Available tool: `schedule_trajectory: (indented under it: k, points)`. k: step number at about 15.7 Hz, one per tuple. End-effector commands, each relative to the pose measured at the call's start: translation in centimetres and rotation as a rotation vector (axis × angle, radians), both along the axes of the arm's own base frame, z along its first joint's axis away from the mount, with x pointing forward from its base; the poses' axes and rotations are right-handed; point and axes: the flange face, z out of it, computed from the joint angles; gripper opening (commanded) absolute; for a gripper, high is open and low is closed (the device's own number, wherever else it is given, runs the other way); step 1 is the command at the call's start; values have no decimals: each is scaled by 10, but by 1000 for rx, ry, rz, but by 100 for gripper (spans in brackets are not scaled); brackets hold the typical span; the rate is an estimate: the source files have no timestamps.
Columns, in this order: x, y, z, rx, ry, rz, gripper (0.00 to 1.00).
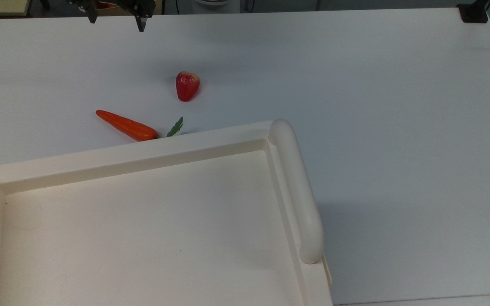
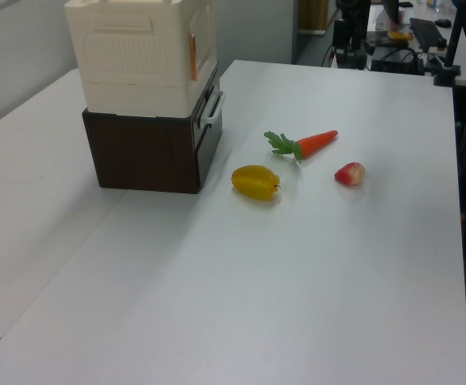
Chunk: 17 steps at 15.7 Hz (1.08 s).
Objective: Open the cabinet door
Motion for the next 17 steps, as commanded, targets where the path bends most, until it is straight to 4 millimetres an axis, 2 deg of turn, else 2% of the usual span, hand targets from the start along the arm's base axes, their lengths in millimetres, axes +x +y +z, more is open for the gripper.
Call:
schedule_trajectory:
  k: [1,17]
  points:
    - [-9,-12,5,-6,-1,-8,100]
    - [-7,-9,6,6,-15,8,100]
